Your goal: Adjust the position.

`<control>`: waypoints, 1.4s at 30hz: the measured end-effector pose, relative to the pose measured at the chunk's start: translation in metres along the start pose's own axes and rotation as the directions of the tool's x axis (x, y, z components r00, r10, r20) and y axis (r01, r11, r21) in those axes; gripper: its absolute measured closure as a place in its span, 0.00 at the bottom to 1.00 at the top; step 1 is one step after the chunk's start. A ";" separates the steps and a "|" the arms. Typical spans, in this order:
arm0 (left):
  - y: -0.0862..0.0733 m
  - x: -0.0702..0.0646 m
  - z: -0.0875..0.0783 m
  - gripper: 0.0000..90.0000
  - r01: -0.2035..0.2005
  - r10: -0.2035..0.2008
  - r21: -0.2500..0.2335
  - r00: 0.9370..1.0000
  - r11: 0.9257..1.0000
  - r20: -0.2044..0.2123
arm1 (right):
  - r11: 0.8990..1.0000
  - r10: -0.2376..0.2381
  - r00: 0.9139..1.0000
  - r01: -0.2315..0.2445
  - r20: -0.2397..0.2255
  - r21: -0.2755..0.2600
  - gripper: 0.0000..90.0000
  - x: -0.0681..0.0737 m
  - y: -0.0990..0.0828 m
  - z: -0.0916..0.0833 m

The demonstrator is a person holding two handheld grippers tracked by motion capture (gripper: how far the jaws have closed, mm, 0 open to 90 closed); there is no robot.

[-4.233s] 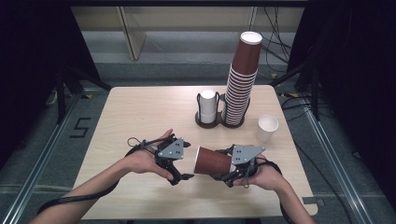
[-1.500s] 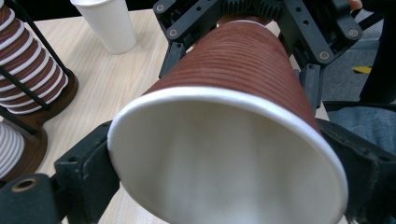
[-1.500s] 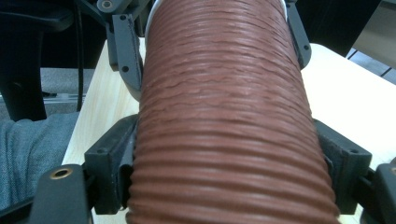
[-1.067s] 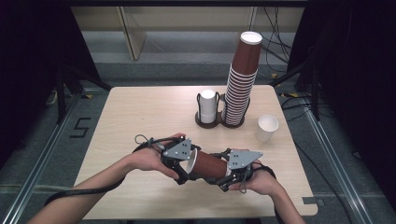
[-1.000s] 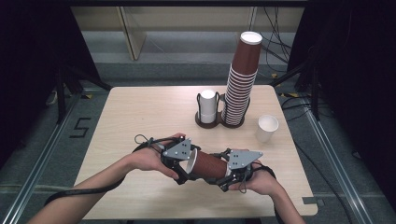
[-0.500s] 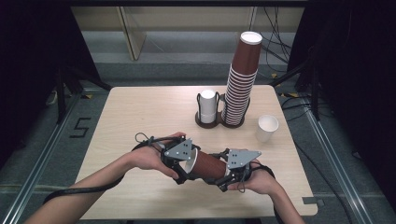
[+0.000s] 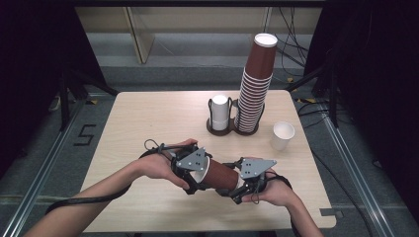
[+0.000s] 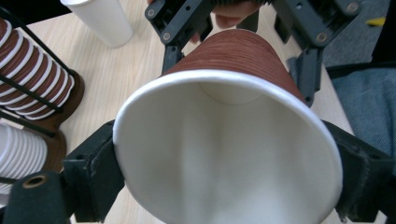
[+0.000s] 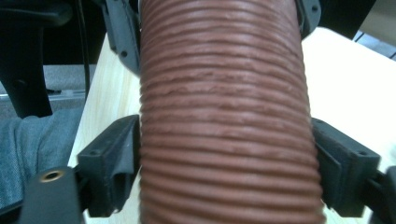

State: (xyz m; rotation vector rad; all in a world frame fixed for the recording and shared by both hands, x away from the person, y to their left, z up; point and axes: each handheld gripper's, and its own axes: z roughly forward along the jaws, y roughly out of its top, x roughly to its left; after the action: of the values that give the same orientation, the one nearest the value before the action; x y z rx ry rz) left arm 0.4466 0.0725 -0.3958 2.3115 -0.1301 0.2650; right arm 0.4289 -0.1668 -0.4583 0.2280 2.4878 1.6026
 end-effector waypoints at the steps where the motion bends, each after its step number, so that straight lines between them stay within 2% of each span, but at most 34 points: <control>1: 0.001 0.000 -0.001 0.14 -0.005 0.005 0.010 1.000 1.000 -0.004 | 1.000 -0.004 1.000 0.004 0.003 0.007 0.18 0.000 0.000 0.000; 4: 0.003 0.001 -0.002 0.14 -0.030 0.031 0.048 0.999 0.998 -0.011 | 1.000 -0.007 1.000 0.006 0.015 0.023 0.16 0.001 -0.001 -0.001; 6: 0.005 0.002 -0.002 0.14 -0.061 0.063 0.086 0.998 0.994 -0.020 | 0.999 -0.001 1.000 0.000 0.029 0.038 0.16 0.002 -0.001 -0.002; 8: 0.007 0.002 -0.001 0.13 -0.054 0.057 0.094 0.998 0.994 -0.028 | 0.999 -0.008 0.999 0.006 0.041 0.047 0.15 0.002 -0.001 -0.003; 9: 0.008 0.003 -0.002 0.13 -0.067 0.071 0.113 0.997 0.991 -0.028 | 0.999 -0.010 0.999 0.008 0.048 0.051 0.15 0.002 -0.002 -0.003; 11: 0.009 0.004 -0.001 0.13 -0.065 0.069 0.137 0.997 0.988 -0.026 | 0.998 -0.019 0.998 0.015 0.059 0.067 0.14 0.002 -0.002 -0.003; 13: 0.010 0.004 -0.001 0.13 -0.079 0.086 0.169 0.996 0.982 -0.031 | 0.996 -0.040 0.997 0.034 0.073 0.086 0.14 0.001 -0.003 -0.004; 14: 0.010 0.006 -0.001 0.13 -0.090 0.097 0.192 0.995 0.977 -0.027 | 0.996 -0.027 0.997 0.020 0.075 0.091 0.14 0.002 -0.004 -0.004; 15: 0.011 0.006 -0.002 0.13 -0.093 0.100 0.203 0.995 0.975 -0.027 | 0.995 -0.038 0.996 0.031 0.085 0.090 0.14 0.001 -0.004 -0.004; 16: 0.011 0.006 -0.001 0.13 -0.086 0.094 0.206 0.995 0.975 -0.029 | 0.995 -0.037 0.995 0.028 0.089 0.097 0.14 0.001 -0.004 -0.005; 17: 0.012 0.007 -0.002 0.13 -0.098 0.105 0.235 0.994 0.967 -0.021 | 0.995 -0.042 0.995 0.033 0.093 0.099 0.14 0.000 -0.004 -0.005; 18: 0.012 0.007 -0.002 0.13 -0.098 0.105 0.235 0.994 0.967 -0.021 | 0.995 -0.041 0.994 0.031 0.101 0.100 0.14 0.000 -0.004 -0.005; 19: 0.013 0.008 -0.002 0.13 -0.095 0.103 0.257 0.995 0.962 -0.018 | 0.994 -0.043 0.994 0.032 0.104 0.102 0.15 0.000 -0.004 -0.005; 20: 0.013 0.008 -0.002 0.13 -0.095 0.103 0.257 0.995 0.962 -0.018 | 0.994 -0.038 0.994 0.027 0.106 0.103 0.15 0.001 -0.004 -0.005; 21: 0.015 0.008 -0.002 0.13 -0.105 0.115 0.284 0.993 0.953 -0.019 | 0.994 -0.029 0.994 0.017 0.109 0.109 0.15 0.001 -0.003 -0.005; 23: 0.016 0.008 -0.002 0.13 -0.110 0.121 0.305 0.993 0.946 -0.017 | 0.994 -0.057 0.991 0.044 0.118 0.104 0.16 0.000 -0.002 -0.005; 24: 0.016 0.008 -0.002 0.13 -0.110 0.121 0.305 0.993 0.946 -0.017 | 0.994 -0.046 0.992 0.034 0.118 0.105 0.16 0.001 -0.002 -0.004; 25: 0.018 0.008 -0.002 0.13 -0.115 0.128 0.333 0.992 0.936 -0.016 | 0.993 -0.044 0.992 0.030 0.117 0.116 0.16 0.001 -0.001 -0.003; 27: 0.020 0.008 -0.002 0.13 -0.116 0.128 0.353 0.992 0.928 -0.012 | 0.992 -0.047 0.992 0.033 0.116 0.121 0.16 0.002 0.000 -0.002; 31: 0.022 0.009 -0.003 0.13 -0.139 0.152 0.397 0.988 0.907 -0.002 | 0.992 -0.054 0.991 0.039 0.123 0.123 0.16 0.002 0.003 0.001; 41: 0.028 0.012 -0.004 0.13 -0.157 0.168 0.457 0.986 0.875 0.017 | 0.991 -0.070 0.988 0.053 0.140 0.124 0.17 0.001 0.011 0.011; 42: 0.028 0.012 -0.004 0.13 -0.160 0.171 0.462 0.985 0.872 0.019 | 0.992 -0.057 0.989 0.041 0.140 0.119 0.17 0.001 0.011 0.012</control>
State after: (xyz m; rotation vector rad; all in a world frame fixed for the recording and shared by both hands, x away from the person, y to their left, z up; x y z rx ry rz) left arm 0.4526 0.0560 -0.3709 2.7768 -0.2813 0.4501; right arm 0.4307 -0.1511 -0.4533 0.2840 2.4583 1.3738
